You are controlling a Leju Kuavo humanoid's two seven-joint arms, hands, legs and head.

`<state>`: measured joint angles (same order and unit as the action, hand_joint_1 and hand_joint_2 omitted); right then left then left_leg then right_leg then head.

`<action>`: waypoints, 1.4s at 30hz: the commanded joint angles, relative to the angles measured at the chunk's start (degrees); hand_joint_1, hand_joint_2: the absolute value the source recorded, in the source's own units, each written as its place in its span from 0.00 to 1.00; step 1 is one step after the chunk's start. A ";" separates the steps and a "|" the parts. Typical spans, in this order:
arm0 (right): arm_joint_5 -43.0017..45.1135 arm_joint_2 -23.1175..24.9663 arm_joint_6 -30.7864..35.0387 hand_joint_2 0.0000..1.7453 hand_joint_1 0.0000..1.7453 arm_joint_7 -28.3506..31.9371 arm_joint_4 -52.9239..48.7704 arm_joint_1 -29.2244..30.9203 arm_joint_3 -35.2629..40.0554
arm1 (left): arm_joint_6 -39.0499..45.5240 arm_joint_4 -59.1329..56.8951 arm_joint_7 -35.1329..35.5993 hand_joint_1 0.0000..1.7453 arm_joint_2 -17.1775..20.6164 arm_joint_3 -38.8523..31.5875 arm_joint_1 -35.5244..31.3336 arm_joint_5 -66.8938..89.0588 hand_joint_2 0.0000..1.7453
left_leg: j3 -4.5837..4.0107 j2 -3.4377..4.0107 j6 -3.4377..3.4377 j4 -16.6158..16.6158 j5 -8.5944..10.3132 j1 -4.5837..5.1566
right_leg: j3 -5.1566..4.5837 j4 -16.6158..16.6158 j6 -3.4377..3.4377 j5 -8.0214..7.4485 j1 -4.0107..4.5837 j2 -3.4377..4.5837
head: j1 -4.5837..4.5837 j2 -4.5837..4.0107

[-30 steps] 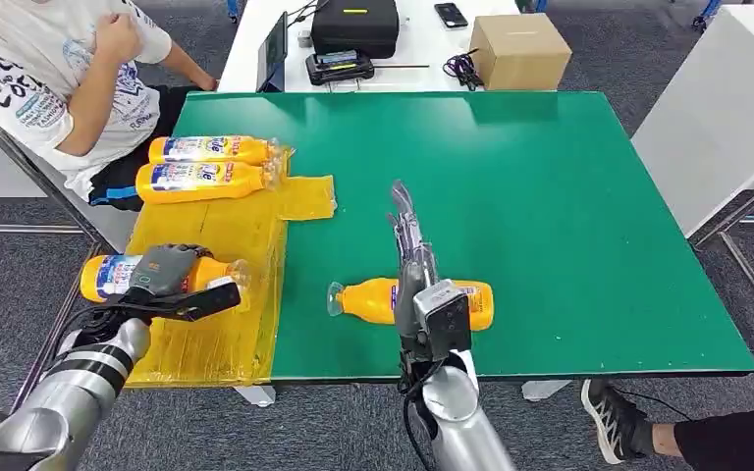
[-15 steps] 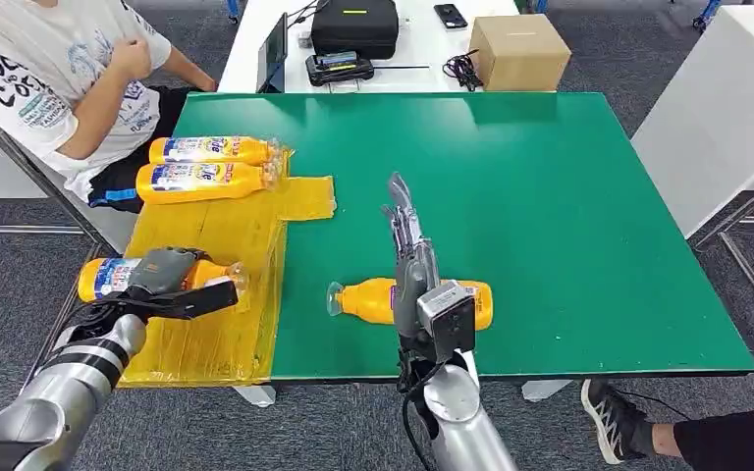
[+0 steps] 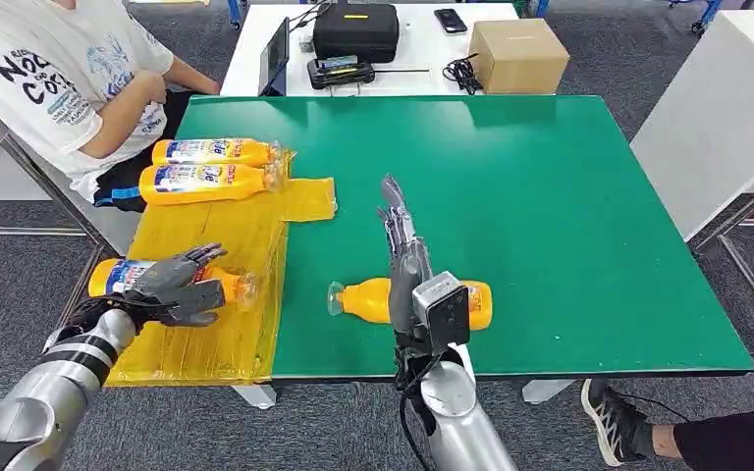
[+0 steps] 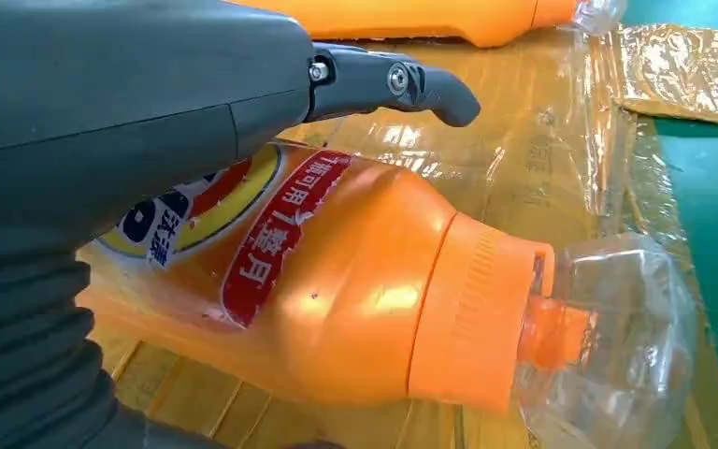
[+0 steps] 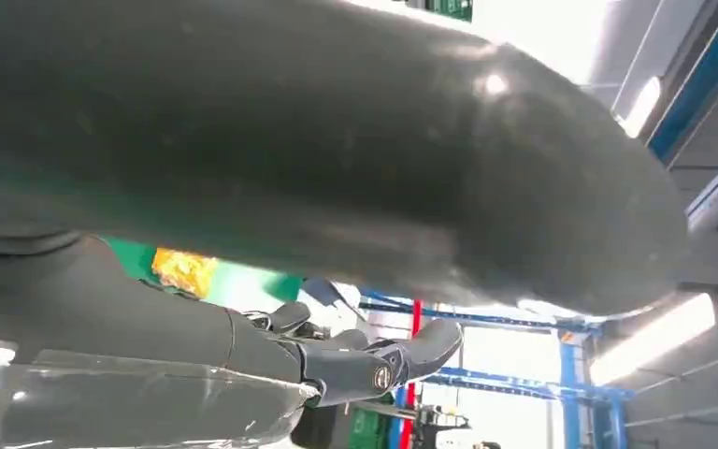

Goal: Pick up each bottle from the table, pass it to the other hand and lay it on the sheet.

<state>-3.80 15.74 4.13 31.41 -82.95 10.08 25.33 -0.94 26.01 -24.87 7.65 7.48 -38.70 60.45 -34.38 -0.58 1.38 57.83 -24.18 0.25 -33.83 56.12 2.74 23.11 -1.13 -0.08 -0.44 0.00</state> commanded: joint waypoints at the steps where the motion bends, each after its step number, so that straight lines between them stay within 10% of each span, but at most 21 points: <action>1: 0.87 -0.32 0.75 0.00 0.00 -0.85 6.83 3.25 0.28 | -8.16 -1.81 -3.17 0.00 0.26 -2.30 4.81 -8.94 0.00 | 0.24 0.25 -0.05 -0.11 -0.03 0.00 | 0.15 -0.09 -0.07 -0.03 0.00 0.22 | 0.00 0.00; 17: -0.31 -0.34 2.85 0.00 0.00 -1.32 6.61 2.50 1.55 | 14.80 7.20 -7.50 0.00 -8.33 -10.54 5.98 -22.24 0.00 | -0.01 -0.03 -0.07 0.04 0.00 -0.06 | 0.01 -0.03 -0.08 0.00 0.07 -0.05 | 0.00 0.00; 21: -1.08 -0.26 4.12 0.00 0.00 -1.26 8.40 3.23 2.87 | 40.43 13.06 -15.13 0.00 -10.36 -13.89 7.86 -21.51 0.00 | 0.00 0.06 -0.07 0.00 -0.03 -0.06 | -0.02 -0.06 -0.08 0.01 0.07 0.00 | 0.00 0.00; 28: -4.33 -1.14 6.80 0.00 0.00 -1.22 8.75 3.50 4.21 | 40.81 18.10 -15.13 0.00 -11.50 -15.01 9.39 -25.82 0.00 | -0.12 0.11 -0.08 0.05 -0.06 -0.12 | -0.13 -0.05 -0.09 0.02 0.14 0.06 | 0.00 0.00; 33: -17.08 -5.88 11.88 0.00 0.00 -8.51 9.73 3.29 3.77 | 21.34 23.87 -11.50 0.00 -15.25 -20.58 11.90 -47.09 0.00 | -0.21 0.01 -0.05 0.01 -0.01 -0.10 | -0.18 -0.11 -0.06 0.00 0.12 -0.05 | 0.00 0.00; 38: -17.35 -6.10 11.21 0.00 0.00 -8.13 9.70 2.91 2.61 | 20.63 24.91 -11.35 0.00 -15.17 -20.08 13.06 -47.59 0.00 | -0.14 0.00 -0.06 0.00 -0.05 -0.09 | -0.10 -0.14 -0.08 0.03 0.11 -0.06 | 0.02 0.00; 39: -19.55 -6.54 11.62 1.00 0.00 -9.85 10.09 3.18 2.78 | 18.64 25.18 -10.92 0.00 -15.41 -20.63 13.20 -49.72 0.00 | -0.20 0.01 -0.06 0.03 -0.05 -0.07 | -0.17 -0.09 -0.07 0.03 0.09 -0.04 | 0.00 0.00; 42: -28.45 -10.59 12.06 1.00 0.00 -17.80 12.41 4.43 2.43 | 13.39 27.26 -8.81 0.00 -16.05 -20.41 15.46 -53.91 0.00 | -0.23 0.03 -0.05 -0.01 -0.01 -0.05 | -0.23 -0.10 -0.05 0.00 0.07 -0.02 | 0.00 0.00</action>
<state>-21.38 12.74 15.26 23.34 -76.76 10.99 27.91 19.72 49.61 -36.61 -5.68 -9.31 -25.36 12.95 -34.74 -0.54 1.38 57.86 -24.16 0.27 -34.24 56.11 2.77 23.08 -1.14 -0.07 -0.44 0.00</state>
